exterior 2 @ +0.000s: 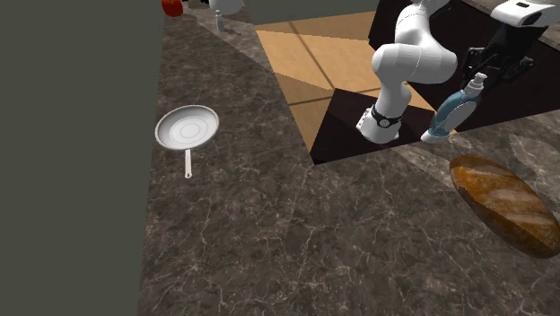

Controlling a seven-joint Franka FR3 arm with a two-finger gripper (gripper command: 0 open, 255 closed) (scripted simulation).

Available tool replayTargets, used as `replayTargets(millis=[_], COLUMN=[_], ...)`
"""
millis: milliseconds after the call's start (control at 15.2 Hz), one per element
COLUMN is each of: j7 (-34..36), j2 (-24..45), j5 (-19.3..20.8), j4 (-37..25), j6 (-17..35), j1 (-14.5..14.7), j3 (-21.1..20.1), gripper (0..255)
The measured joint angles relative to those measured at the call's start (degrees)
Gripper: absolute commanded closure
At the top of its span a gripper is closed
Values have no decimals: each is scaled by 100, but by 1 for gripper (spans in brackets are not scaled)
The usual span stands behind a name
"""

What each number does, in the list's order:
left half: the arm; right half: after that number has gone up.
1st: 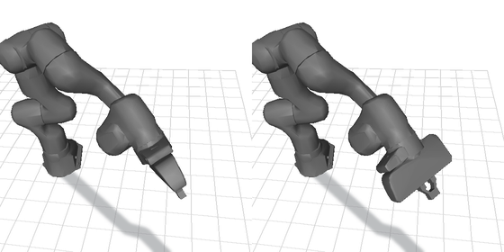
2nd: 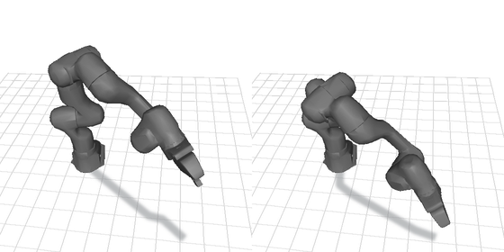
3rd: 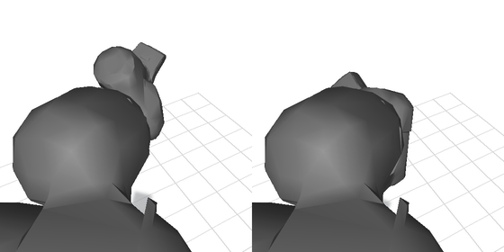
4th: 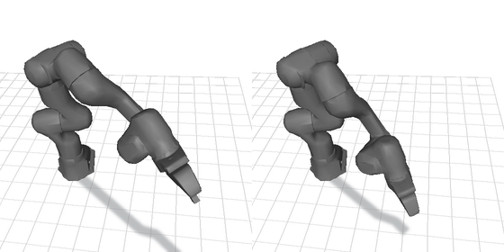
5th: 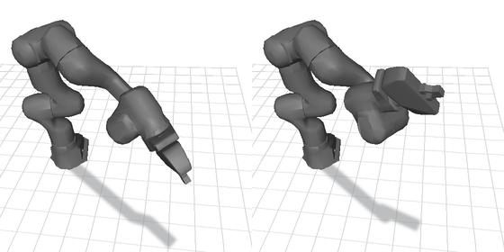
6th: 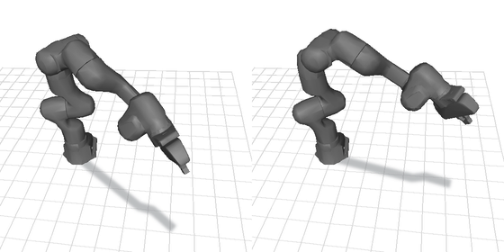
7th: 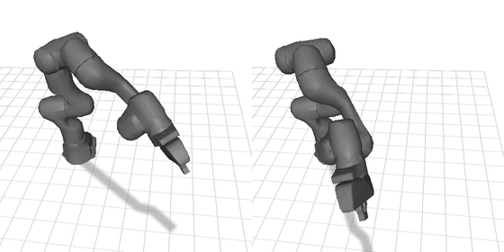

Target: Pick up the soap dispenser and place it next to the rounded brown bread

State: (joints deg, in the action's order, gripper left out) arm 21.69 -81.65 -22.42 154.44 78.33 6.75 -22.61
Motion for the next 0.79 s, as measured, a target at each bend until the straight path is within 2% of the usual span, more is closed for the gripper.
replayTargets(millis=[792], j7=[47], j2=[-509], j5=[-473], j4=[1010], j6=[478], j1=[311], j3=[-491], gripper=[255])
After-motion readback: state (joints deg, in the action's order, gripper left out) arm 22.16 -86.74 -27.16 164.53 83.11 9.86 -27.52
